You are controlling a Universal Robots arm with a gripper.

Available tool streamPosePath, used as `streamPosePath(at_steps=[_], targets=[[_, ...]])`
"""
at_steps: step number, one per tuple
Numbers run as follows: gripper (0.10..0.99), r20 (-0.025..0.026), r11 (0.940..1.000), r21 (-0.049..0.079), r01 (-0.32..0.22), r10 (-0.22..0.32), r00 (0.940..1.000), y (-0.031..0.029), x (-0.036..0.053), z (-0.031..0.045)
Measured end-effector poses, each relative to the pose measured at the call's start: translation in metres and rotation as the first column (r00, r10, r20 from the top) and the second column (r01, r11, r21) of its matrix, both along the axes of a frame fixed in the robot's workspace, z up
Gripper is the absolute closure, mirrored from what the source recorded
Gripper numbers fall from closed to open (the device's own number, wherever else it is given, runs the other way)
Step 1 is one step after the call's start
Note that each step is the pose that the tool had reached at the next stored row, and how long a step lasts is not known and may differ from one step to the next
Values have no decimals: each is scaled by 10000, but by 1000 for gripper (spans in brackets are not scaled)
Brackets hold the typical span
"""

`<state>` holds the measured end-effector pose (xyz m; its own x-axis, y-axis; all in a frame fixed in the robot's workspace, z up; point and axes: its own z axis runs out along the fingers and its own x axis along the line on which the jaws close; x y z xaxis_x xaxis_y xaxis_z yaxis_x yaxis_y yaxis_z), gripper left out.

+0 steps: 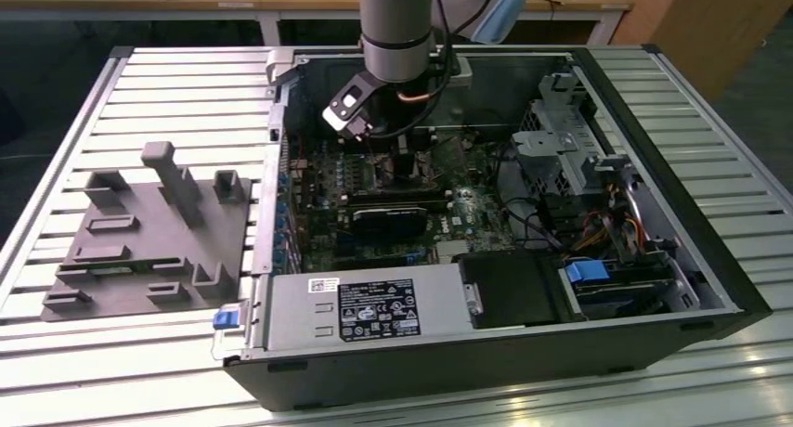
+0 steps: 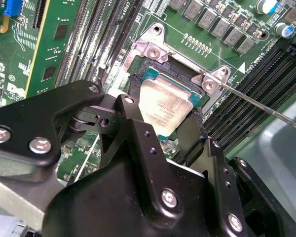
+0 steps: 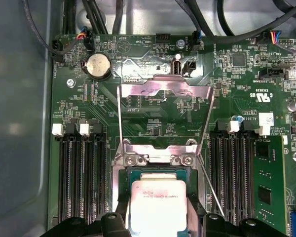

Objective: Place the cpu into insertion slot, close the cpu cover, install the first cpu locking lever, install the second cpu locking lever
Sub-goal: 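Place the cpu into insertion slot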

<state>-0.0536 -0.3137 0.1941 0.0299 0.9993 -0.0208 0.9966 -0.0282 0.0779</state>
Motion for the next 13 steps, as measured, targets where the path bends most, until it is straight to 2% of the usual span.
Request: streamPosePath(at_steps=[13], targets=[[545,3,10000,19,-4,4,10000,1,0,1]])
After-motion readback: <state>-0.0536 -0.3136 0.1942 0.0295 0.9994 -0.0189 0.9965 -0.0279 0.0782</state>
